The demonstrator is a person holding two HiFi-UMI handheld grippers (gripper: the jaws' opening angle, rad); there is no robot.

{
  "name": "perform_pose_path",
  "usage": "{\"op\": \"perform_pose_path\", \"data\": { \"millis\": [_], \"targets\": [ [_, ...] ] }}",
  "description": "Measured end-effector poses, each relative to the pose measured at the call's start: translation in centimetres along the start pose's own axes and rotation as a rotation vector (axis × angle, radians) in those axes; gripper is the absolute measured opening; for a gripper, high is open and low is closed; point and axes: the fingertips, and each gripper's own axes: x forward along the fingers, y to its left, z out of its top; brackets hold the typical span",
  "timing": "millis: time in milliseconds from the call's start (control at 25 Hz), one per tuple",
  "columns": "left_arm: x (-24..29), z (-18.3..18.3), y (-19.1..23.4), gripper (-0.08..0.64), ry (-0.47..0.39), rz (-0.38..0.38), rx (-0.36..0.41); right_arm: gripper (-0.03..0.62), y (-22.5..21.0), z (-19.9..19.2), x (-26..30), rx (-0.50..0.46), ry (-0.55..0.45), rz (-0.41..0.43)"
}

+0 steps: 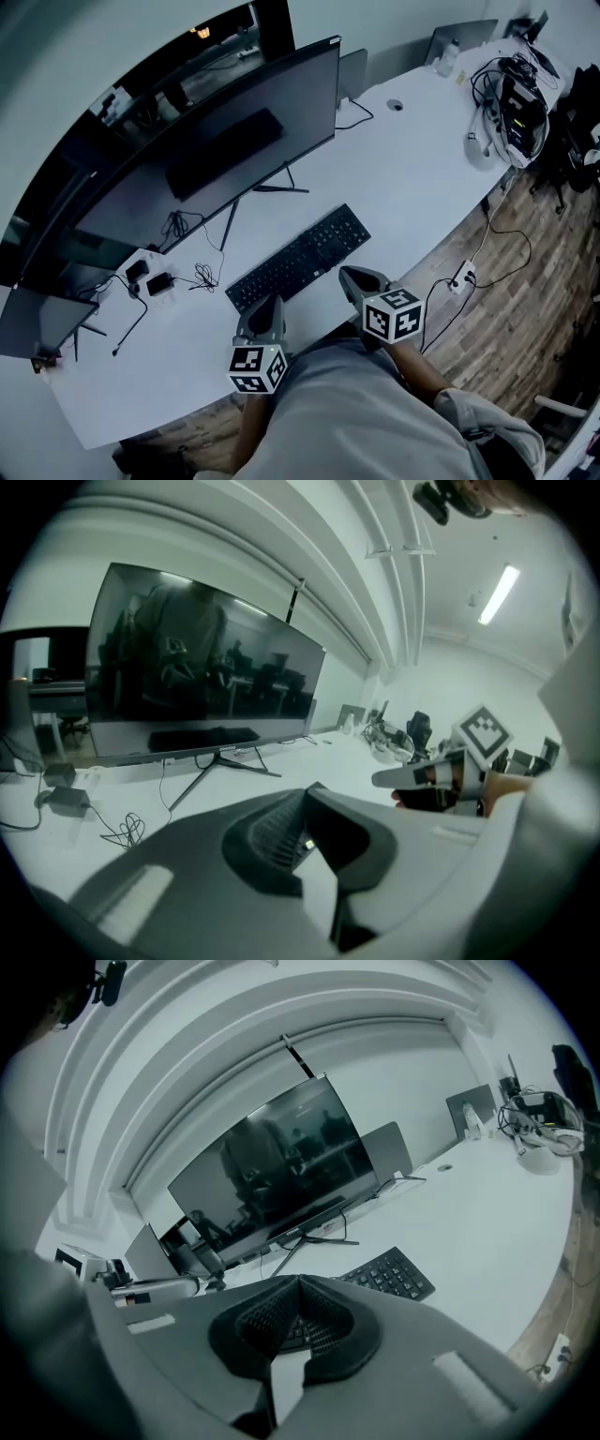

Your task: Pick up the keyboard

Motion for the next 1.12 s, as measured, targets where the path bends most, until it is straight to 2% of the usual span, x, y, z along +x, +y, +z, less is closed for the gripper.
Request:
{"op": "perform_pose_path", "data": {
  "millis": [360, 520, 760, 880, 1040, 1120],
  "targets": [
    [2.2, -0.6, 0.1, 0.000, 0.015, 0.091, -0.062, 0.002, -2.7, 1.5, 2.3, -0.034, 0.055, 0.074],
    [2.0, -1.8, 1.0, 0.000, 0.038, 0.132, -0.100, 0.002, -2.5, 0.9, 3.4, -0.036, 0.093, 0.102],
    [2.4, -3.4, 2.5, 0.000, 0.068, 0.160, -0.109, 0.002, -1.9, -1.3, 4.6, -0.029, 0.163, 0.139],
    [3.5, -3.6, 3.4, 0.000, 0.085, 0.149, -0.080, 0.002, -1.7, -1.8, 5.1, -0.002, 0.186, 0.151],
    [5.8, -3.8, 4.9, 0.000, 0.136, 0.137, 0.028, 0.002, -1.4, -2.1, 6.1, 0.136, 0.199, 0.168],
    [7.2, -3.9, 5.2, 0.000, 0.175, 0.110, 0.076, 0.002, -1.1, -2.3, 6.6, 0.176, 0.217, 0.183]
  ]
}}
